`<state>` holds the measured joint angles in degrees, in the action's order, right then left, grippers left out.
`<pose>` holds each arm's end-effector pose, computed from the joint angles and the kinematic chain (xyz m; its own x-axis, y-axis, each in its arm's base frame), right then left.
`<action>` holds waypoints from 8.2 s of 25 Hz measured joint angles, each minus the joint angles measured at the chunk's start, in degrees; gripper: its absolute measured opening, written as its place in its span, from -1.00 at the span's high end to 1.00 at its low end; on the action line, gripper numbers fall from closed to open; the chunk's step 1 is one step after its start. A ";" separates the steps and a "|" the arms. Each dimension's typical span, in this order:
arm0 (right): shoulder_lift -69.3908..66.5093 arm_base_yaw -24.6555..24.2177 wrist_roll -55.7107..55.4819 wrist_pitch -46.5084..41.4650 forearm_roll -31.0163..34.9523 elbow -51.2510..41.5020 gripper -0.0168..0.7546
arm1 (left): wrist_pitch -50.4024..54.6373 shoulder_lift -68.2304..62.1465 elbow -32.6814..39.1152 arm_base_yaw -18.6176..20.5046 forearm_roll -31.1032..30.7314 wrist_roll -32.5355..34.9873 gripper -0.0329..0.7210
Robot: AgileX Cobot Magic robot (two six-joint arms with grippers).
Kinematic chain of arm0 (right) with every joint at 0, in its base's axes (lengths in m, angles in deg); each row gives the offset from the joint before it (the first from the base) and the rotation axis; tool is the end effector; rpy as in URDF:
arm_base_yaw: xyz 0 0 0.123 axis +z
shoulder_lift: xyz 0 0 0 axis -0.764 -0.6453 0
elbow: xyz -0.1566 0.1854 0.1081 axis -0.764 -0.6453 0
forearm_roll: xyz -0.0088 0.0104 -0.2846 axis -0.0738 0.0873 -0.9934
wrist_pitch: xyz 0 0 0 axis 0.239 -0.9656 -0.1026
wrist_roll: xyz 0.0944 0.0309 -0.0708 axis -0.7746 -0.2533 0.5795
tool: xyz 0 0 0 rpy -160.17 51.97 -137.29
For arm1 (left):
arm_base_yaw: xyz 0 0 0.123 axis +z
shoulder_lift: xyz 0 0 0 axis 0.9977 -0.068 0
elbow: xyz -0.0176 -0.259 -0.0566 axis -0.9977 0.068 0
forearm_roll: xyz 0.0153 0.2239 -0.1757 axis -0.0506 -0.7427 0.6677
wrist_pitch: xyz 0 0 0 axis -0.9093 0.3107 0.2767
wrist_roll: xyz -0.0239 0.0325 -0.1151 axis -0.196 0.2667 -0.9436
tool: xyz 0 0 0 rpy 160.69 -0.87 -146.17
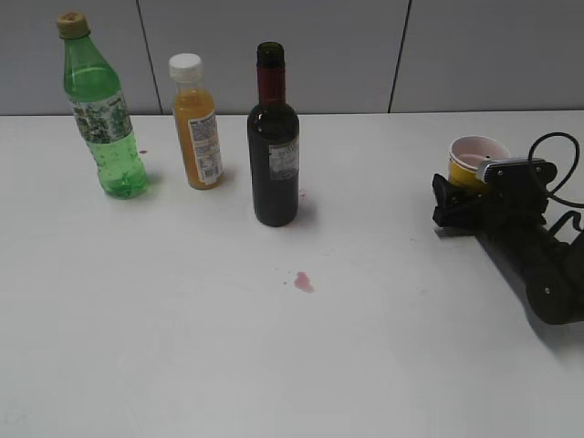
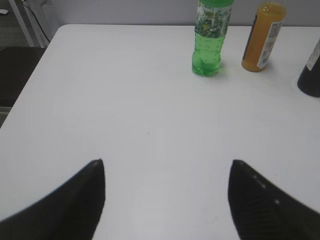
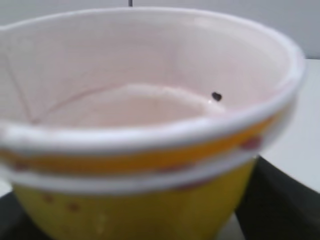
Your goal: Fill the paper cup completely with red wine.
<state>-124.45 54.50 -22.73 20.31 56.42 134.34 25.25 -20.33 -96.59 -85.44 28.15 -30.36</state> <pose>0.3788 0.0465 -0.0402 -0.1558 -0.0297 -0.9873 -0.2083 0.9781 0.0034 0.0703 -0.0110 0.2835 -0.4320 0.0368 -0.9011 0.0930 0.9957 -0.0039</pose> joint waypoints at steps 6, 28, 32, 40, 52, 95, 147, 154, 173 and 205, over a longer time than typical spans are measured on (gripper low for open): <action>-0.72 0.00 0.05 0.82 -1.05 0.74 -0.40 | 0.00 0.00 0.00 0.00 0.00 0.00 -0.63; 15.07 0.00 2.80 -7.70 -18.74 -9.97 -0.17 | 0.00 0.00 0.00 0.00 0.00 0.00 -0.63; 18.77 0.13 -0.25 -7.63 -34.60 -10.86 -0.17 | 0.00 0.00 0.00 0.00 0.00 0.00 -0.63; 17.29 3.54 -17.07 -8.04 -51.58 -8.98 -0.17 | 0.00 0.00 0.00 0.00 0.00 0.00 -0.63; 5.12 14.17 -17.65 -8.04 -65.90 9.85 -0.17 | 0.00 0.00 0.00 0.00 0.00 0.00 -0.63; 5.65 8.88 -25.91 -7.99 -82.70 13.84 -0.68 | 0.00 0.00 0.00 0.00 0.00 0.00 -0.63; 43.23 -7.10 3.76 -145.73 0.98 49.20 -0.58 | 0.00 0.00 0.00 0.00 0.00 0.00 -0.63; 60.69 -7.10 3.83 -145.77 5.02 32.54 -0.58 | 0.00 0.00 0.00 0.00 0.00 0.00 -0.63; 101.13 -7.10 3.87 -139.19 4.23 -8.16 -0.58 | 0.00 0.00 0.00 0.00 0.00 0.00 -0.63; 140.34 -7.10 3.93 -132.14 6.31 -24.61 -0.58 | 0.00 0.00 0.00 0.00 0.00 0.00 -0.63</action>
<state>15.89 47.39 -18.80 -111.83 62.72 109.73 25.25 -20.33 -96.59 -85.44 28.15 -30.36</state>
